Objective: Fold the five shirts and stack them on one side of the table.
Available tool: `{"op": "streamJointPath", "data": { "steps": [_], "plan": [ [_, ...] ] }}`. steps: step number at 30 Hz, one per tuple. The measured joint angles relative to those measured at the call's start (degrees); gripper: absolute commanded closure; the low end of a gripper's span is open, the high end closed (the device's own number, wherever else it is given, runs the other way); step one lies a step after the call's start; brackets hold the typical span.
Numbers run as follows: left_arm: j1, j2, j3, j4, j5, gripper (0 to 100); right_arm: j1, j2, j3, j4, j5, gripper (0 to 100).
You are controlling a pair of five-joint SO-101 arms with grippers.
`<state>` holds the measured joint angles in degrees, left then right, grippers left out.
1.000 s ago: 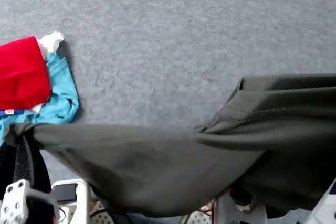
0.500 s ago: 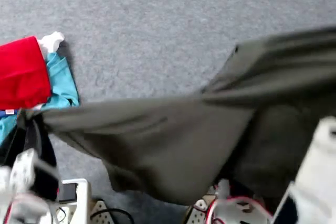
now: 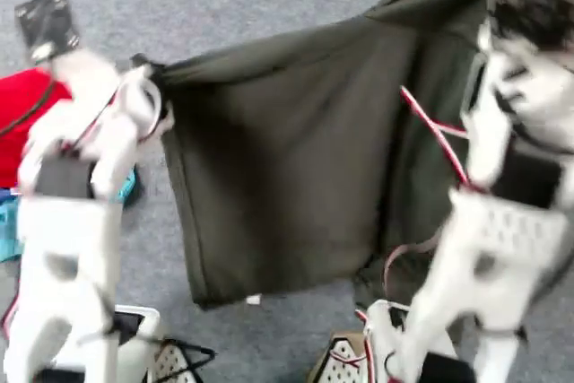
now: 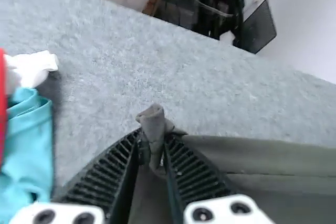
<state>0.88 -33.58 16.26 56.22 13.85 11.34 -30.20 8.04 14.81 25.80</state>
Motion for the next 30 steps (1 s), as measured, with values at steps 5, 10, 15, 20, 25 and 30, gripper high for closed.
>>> {"op": "streamJointPath", "data": {
  "steps": [5, 10, 15, 20, 25, 30],
  "plan": [
    [0.0, 17.5, -11.7, -1.8, 0.8, 98, -1.5, 11.8, 0.0, -7.2, 2.4, 99.7],
    [0.0, 28.9, -24.0, -1.8, 0.8, 98, -1.6, 25.1, -9.4, -8.1, 2.5, 99.7],
    [0.0, 34.5, -31.6, 2.3, 0.8, 98, -1.6, 32.7, -20.5, 1.2, 2.5, 99.7],
    [0.0, 35.3, -35.3, 11.4, 0.8, 98, -1.4, 32.7, -27.8, 21.4, 2.5, 99.7],
    [1.5, 35.9, -35.7, 21.3, -0.4, 98, 0.1, 29.9, -29.0, 41.9, 6.2, 99.7],
    [6.0, 35.9, -35.0, 30.7, -3.1, 98, 2.2, 26.8, -29.0, 53.3, 8.6, 99.7]
  ]
}}
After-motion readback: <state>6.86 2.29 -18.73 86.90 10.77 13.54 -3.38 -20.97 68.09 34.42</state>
